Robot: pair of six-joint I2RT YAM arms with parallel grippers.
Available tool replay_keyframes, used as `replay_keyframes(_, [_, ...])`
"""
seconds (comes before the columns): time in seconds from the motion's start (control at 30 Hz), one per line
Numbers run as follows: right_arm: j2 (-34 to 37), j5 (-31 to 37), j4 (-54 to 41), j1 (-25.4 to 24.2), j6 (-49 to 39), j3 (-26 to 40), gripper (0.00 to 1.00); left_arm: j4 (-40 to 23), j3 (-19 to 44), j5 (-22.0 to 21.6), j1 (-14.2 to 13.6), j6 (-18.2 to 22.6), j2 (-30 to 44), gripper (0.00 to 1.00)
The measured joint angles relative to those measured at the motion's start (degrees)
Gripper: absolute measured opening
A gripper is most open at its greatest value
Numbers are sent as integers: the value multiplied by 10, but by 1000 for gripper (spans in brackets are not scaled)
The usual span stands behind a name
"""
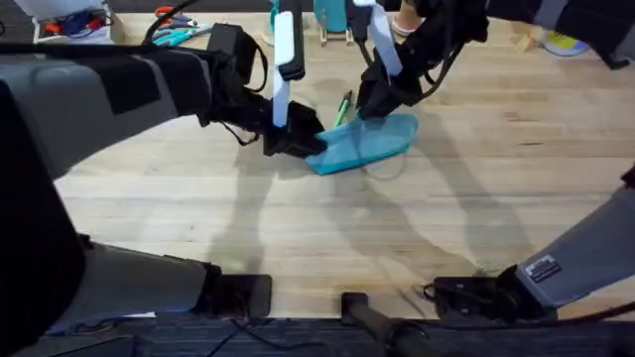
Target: Unzip the bag, pick up the pens from the table one at a time and place them inside, then zip the bag closed.
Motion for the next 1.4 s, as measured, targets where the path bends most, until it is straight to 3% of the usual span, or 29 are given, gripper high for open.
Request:
replay_keyframes(0.37, [-59,-15,-24,16,3,0,31,1,0,3,0,0,0,42])
replay_keyframes(1.4, [-55,-42,-16,76,5,0,32,1,0,7,0,0,0,42])
